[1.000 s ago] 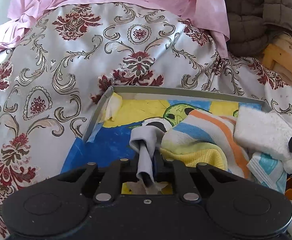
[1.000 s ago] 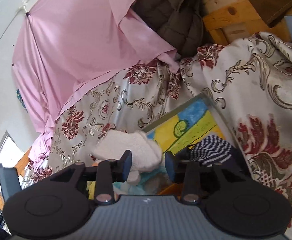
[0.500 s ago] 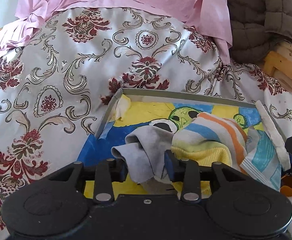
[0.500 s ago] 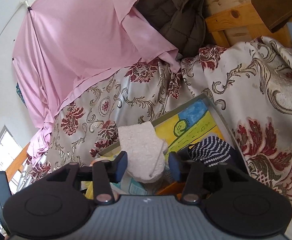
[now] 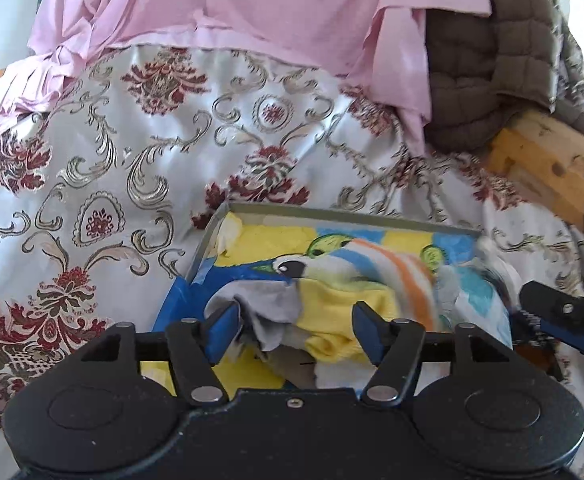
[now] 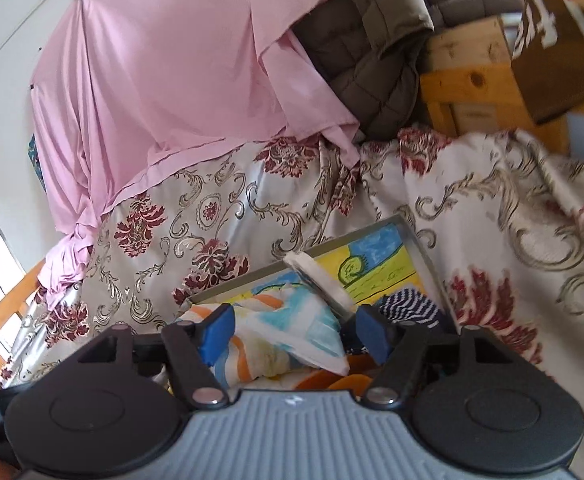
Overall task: Organize soft objects
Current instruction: 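Withdraw both open grippers up and away from the tray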
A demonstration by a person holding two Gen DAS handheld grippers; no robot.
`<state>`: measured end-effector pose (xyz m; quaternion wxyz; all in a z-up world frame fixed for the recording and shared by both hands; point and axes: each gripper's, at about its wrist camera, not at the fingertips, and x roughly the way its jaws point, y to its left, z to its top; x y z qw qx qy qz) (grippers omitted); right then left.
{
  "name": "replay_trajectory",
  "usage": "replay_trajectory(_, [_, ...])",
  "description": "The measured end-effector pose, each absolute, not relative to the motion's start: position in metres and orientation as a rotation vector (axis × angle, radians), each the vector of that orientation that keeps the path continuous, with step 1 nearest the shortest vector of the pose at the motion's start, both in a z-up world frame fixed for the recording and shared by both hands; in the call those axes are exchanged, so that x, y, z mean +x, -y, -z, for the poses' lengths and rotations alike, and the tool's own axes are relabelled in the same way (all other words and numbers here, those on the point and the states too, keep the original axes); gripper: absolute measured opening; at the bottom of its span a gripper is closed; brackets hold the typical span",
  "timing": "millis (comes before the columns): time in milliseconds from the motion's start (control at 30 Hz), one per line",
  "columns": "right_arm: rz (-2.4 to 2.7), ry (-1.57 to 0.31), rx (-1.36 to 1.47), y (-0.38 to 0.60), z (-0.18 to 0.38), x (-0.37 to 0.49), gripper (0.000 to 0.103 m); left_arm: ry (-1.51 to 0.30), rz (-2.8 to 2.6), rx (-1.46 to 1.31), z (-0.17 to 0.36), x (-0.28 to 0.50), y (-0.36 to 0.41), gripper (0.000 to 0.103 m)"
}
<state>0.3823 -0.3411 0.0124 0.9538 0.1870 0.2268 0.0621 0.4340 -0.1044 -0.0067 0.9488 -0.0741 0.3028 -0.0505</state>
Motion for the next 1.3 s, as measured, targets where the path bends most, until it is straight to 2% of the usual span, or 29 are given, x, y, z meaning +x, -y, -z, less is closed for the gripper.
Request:
replay_trajectory(367, [-0.066, -0.389, 0.306, 0.340, -0.049, 0.314, 0.091, -0.474, 0.127, -0.171, -0.032, 0.362, 0.104, 0.081])
replay_trajectory(433, [-0.060, -0.378, 0.296, 0.339, -0.054, 0.300, 0.093, -0.449, 0.131, -0.158, -0.038, 0.346, 0.102, 0.087])
replay_trajectory(733, [-0.043, -0.339, 0.232, 0.326, -0.064, 0.243, 0.102, -0.382, 0.136, -0.157, -0.053, 0.284, 0.089, 0.100])
replay_trajectory(1300, [-0.060, -0.264, 0.127, 0.292, -0.059, 0.175, 0.103, -0.341, 0.110, -0.147, -0.054, 0.209, 0.070, 0.102])
